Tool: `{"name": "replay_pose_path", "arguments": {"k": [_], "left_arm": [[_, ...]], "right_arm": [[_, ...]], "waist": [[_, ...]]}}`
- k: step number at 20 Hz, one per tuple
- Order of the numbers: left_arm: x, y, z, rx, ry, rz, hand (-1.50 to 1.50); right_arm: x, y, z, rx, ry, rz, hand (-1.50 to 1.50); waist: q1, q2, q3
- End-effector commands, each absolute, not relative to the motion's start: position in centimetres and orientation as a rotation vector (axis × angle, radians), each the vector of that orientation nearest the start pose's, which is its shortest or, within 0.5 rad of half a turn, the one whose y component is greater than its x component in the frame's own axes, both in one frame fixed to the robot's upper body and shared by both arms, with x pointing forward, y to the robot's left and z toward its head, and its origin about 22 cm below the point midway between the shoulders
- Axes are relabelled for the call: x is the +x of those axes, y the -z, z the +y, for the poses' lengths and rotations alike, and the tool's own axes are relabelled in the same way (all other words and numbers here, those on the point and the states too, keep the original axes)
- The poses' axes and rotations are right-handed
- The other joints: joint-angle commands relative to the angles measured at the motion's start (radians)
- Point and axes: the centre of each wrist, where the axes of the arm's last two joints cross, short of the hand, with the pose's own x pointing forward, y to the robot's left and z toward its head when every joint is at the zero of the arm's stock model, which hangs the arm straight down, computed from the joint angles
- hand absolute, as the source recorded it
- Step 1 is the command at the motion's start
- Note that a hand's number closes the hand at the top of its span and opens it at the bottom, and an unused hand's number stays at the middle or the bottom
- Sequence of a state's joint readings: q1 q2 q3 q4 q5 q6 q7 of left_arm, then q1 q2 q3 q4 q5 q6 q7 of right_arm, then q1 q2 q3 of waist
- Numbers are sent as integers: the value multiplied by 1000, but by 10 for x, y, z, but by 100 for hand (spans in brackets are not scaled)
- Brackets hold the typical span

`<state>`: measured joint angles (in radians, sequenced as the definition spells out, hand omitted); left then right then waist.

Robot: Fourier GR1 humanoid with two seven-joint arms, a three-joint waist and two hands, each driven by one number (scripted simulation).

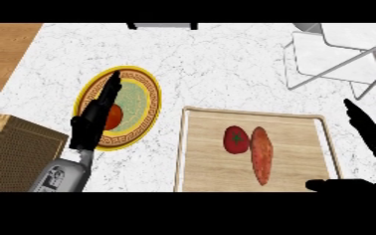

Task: Pick the sweet potato from the tray and place it in the tiered shelf

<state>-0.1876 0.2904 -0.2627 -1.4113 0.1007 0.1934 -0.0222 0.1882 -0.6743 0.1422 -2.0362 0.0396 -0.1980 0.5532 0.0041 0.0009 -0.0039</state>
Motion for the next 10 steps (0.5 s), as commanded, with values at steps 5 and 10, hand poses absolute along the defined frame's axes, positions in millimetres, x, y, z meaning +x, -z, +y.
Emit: {"name": "replay_pose_path", "arguments": {"k": [5, 10], "left_arm": [[291, -37, 213, 97, 270, -1582, 0], [296, -22, 219, 102, 260, -1578, 0]], "right_arm": [[192, -157, -256, -655, -658, -1017, -150], [194, -172, -229, -650, -657, -1003, -150]], "waist": [[10, 0, 2], [-2, 0, 3]]}}
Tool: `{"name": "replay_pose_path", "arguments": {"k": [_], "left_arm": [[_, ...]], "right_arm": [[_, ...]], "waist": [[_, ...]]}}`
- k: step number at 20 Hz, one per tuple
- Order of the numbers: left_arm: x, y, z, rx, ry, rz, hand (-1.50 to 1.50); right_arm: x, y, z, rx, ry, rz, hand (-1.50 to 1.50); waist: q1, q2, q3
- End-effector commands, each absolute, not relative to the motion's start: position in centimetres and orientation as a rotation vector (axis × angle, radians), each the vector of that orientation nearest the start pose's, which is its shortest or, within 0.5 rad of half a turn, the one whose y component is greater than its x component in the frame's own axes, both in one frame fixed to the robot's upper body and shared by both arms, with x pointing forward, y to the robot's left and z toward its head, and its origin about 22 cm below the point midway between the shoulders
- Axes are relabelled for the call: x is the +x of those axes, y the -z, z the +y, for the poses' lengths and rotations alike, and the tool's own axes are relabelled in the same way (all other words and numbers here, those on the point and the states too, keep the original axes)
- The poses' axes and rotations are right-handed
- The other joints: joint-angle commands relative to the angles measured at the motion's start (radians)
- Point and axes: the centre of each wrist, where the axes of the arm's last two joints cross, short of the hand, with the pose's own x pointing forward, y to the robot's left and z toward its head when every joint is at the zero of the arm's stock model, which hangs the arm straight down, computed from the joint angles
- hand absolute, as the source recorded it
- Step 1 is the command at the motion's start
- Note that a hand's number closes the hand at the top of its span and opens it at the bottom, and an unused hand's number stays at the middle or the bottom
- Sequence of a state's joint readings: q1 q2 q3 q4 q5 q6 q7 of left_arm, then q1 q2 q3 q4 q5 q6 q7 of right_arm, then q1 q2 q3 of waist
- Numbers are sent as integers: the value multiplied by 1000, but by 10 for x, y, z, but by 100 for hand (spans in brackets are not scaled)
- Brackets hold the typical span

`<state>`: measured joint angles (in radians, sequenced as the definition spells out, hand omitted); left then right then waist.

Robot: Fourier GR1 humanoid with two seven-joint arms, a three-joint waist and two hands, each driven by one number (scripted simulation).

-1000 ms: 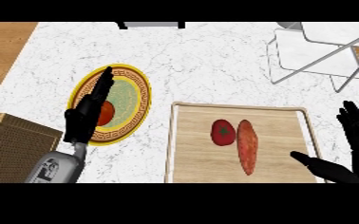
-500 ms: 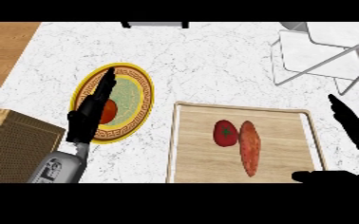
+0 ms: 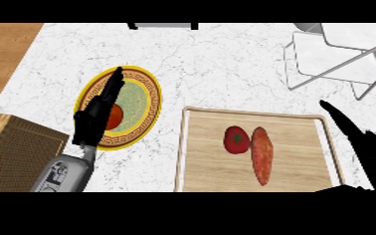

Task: Pick the sweet potato from the tray and place it in the tiered shelf

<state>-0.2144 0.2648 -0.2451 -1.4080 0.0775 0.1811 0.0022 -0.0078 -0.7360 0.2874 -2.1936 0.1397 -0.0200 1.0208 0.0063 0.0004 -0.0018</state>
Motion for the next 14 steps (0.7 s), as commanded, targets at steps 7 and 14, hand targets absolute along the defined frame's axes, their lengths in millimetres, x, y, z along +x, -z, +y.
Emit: {"name": "replay_pose_path", "arguments": {"k": [7, 14], "left_arm": [[285, -8, 229, 106, 247, -1559, 0], [290, -11, 216, 110, 240, -1576, 0]], "right_arm": [[185, -157, -212, -666, -664, -1010, -150], [196, -152, -201, -699, -617, -1005, -150]], "waist": [[-10, -1, 1], [-10, 0, 1]]}}
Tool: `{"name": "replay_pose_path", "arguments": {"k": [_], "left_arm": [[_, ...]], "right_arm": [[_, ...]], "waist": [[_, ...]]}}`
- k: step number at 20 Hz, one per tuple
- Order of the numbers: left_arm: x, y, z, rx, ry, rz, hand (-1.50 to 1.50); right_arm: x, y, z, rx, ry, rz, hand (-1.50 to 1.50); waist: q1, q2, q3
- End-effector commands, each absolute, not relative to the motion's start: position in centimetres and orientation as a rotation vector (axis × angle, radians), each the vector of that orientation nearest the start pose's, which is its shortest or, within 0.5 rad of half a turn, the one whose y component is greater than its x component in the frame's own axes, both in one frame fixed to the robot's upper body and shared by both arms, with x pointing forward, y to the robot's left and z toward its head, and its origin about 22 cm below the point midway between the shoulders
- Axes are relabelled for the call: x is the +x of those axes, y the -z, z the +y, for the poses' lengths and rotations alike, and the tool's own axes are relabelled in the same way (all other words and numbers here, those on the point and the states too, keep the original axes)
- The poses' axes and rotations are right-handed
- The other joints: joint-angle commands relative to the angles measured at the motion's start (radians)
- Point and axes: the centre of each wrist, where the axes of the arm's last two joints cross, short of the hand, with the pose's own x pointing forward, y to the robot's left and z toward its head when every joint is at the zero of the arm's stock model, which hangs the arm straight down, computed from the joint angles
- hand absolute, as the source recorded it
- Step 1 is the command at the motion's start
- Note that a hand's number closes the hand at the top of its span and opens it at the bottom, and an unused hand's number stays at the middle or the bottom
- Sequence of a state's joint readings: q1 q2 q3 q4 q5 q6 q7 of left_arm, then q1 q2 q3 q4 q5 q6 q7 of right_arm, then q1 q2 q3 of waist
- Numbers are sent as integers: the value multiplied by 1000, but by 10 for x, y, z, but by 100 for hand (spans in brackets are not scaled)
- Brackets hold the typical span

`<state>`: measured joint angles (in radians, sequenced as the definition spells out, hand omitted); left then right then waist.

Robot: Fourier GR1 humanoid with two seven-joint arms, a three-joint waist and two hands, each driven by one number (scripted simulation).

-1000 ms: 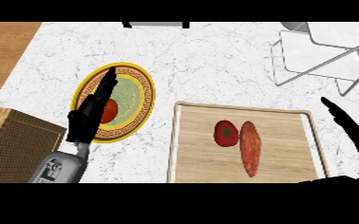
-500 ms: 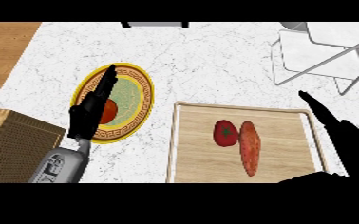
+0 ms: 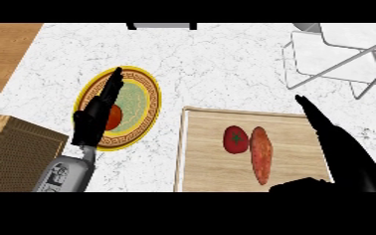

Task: Pick the sweet potato from the tray and place it in the tiered shelf

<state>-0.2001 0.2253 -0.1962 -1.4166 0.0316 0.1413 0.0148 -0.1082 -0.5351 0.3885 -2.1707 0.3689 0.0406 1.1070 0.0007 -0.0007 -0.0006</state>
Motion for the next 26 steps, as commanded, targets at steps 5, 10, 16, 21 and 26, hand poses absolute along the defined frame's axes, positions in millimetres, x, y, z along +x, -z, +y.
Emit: {"name": "replay_pose_path", "arguments": {"k": [5, 10, 16, 21, 26], "left_arm": [[289, -11, 228, 118, 241, -1555, 0], [270, -7, 222, 111, 274, -1565, 0], [286, -9, 219, 116, 268, -1576, 0], [262, -12, 211, 103, 273, -1572, 0], [275, -8, 225, 122, 249, -1573, 0]], "right_arm": [[207, -138, -196, -694, -630, -997, -150], [210, -134, -196, -712, -617, -968, -150], [199, -133, -177, -707, -641, -933, -150], [208, -111, -178, -720, -652, -926, -150], [211, -113, -190, -710, -689, -875, -150]], "waist": [[-2, 1, 0], [1, 0, 1], [-4, 0, 0], [3, -1, 1], [-1, 0, 0]]}}
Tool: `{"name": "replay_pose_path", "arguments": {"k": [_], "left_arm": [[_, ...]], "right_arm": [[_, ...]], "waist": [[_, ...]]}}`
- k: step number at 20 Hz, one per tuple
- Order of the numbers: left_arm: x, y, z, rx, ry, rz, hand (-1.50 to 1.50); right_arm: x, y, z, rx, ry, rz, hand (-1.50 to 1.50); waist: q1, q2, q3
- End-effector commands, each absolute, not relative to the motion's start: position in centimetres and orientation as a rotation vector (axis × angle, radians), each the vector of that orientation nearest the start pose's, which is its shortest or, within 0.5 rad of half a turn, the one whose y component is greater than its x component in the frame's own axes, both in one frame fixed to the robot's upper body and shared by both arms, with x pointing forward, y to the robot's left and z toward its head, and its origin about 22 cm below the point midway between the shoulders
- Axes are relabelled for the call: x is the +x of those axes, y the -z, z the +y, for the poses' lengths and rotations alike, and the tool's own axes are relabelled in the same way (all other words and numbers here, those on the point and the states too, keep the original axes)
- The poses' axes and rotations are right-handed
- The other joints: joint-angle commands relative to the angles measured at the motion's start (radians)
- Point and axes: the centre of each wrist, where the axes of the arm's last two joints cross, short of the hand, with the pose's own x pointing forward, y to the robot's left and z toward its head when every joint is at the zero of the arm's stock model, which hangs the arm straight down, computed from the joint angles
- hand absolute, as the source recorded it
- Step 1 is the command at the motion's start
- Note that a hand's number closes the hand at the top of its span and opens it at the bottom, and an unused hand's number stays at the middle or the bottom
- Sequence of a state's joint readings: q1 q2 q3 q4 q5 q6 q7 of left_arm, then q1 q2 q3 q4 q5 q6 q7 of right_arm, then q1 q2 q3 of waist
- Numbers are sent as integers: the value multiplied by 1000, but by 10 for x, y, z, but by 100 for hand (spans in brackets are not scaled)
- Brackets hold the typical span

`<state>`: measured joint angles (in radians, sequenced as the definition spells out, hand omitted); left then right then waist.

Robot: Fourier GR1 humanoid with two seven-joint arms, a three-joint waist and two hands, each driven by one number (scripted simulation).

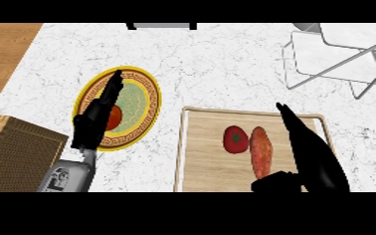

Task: Pick the sweet potato from the tray and place it in the tiered shelf

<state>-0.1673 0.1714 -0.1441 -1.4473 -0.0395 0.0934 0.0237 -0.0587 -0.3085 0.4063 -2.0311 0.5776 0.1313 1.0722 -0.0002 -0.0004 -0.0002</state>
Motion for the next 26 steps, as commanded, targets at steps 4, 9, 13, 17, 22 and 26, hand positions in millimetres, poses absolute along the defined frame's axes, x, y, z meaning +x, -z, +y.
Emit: {"name": "replay_pose_path", "arguments": {"k": [4, 9, 13, 17, 22, 26], "left_arm": [[288, -15, 237, 97, 244, -1571, 0], [287, -33, 213, 98, 264, -1568, 0], [273, 7, 216, 117, 251, -1589, 0], [288, -28, 213, 120, 272, -1583, 0], [289, -10, 238, 92, 242, -1577, 0], [284, -26, 215, 102, 252, -1575, 0]], "right_arm": [[212, -86, -173, -722, -683, -895, -150], [213, -82, -176, -739, -695, -858, -150], [217, -66, -189, -744, -698, -842, -150], [219, -51, -183, -729, -689, -855, -150], [211, -44, -167, -700, -703, -847, -150], [230, -25, -178, -705, -697, -836, -150]], "waist": [[-1, 0, 0], [0, -1, 0], [-2, 0, 0], [-1, 0, 0], [-2, 0, 0], [1, 0, 0]]}}
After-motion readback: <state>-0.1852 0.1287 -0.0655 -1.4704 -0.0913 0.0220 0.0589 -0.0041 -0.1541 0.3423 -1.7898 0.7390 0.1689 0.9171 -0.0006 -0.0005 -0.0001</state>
